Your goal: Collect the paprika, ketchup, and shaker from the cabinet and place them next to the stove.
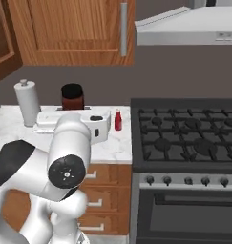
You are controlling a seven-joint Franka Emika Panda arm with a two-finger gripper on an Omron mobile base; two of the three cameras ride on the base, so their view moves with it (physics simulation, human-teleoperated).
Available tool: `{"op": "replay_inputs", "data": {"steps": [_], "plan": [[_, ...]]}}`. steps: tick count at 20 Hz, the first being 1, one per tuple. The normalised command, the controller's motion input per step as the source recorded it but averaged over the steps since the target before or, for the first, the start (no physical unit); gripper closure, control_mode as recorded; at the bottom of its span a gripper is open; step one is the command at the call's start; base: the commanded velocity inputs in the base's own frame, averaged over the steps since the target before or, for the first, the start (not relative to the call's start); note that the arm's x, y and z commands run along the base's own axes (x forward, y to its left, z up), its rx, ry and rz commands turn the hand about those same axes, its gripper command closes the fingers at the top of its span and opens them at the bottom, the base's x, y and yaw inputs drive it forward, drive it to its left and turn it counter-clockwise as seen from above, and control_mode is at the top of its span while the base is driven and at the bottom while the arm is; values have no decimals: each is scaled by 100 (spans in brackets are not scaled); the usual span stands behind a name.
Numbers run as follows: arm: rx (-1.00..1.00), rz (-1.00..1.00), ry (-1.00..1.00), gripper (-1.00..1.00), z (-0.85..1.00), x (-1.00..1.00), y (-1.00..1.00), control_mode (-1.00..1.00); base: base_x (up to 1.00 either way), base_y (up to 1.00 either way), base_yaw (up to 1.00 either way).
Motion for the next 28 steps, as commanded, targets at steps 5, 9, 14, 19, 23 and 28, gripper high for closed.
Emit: {"op": "replay_inputs", "data": {"steps": [5,9,14,19,23,28], "plan": [[0,0,0,100,0,0,0,100,81,-29,8],[0,0,0,100,0,0,0,100,81,-41,11],[3,11,0,100,-54,27,-34,-100,26,-24,5],[0,25,0,100,-100,37,-52,-100,0,0,0],[-1,21,5,100,-92,42,-18,-100,0,0,0],[0,14,1,100,-59,48,14,-100,0,0,0]]}}
